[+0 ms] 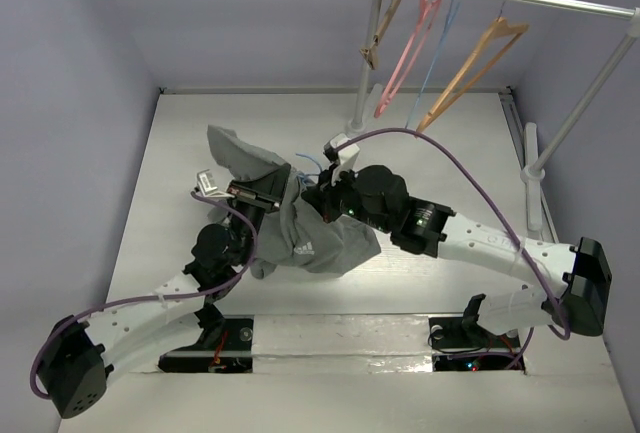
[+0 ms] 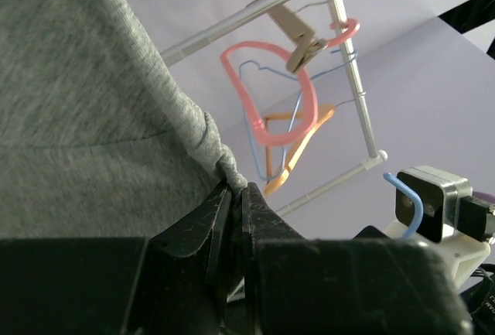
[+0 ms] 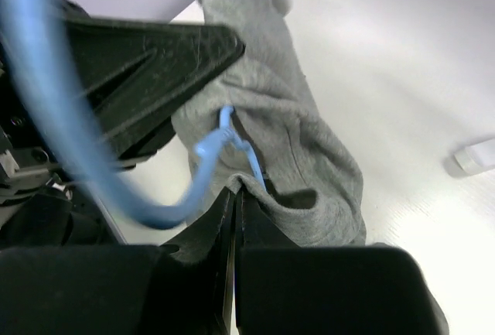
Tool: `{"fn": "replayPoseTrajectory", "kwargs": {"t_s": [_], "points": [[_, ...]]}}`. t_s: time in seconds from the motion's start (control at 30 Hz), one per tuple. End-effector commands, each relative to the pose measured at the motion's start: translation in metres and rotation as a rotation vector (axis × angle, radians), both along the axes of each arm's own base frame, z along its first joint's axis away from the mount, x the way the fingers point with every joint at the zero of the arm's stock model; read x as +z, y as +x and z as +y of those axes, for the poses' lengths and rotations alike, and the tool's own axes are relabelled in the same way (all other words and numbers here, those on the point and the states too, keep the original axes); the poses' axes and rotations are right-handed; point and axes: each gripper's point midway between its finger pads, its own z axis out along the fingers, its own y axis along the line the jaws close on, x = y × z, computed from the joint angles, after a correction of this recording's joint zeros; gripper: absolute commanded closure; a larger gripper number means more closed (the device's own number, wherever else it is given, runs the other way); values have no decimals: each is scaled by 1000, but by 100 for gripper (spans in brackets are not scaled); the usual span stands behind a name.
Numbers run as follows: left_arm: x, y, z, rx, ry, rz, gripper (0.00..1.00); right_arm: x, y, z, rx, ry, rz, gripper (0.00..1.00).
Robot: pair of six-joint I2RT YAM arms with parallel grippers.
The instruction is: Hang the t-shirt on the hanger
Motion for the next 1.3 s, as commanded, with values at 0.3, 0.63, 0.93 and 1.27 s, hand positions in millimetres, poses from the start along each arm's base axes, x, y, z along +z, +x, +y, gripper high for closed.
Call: {"fn": "replayPoseTrajectory", "kwargs": {"t_s": [0.3,0.63,0.93,1.27], "points": [[-22,4,-7,-59,-58,12,100,-21,16,-3,-106,9,-6,99],[-20,-3,-2,-109,-109,-7,100,8,28,-22,-108,72,-52,98],[-2,-13,-2,-161,-153,-44,100,25,24,-23,-38,152,-57,97],[2,-14,2,-161,-215,-61,100,11,9,-21,15,158,34,64]]}}
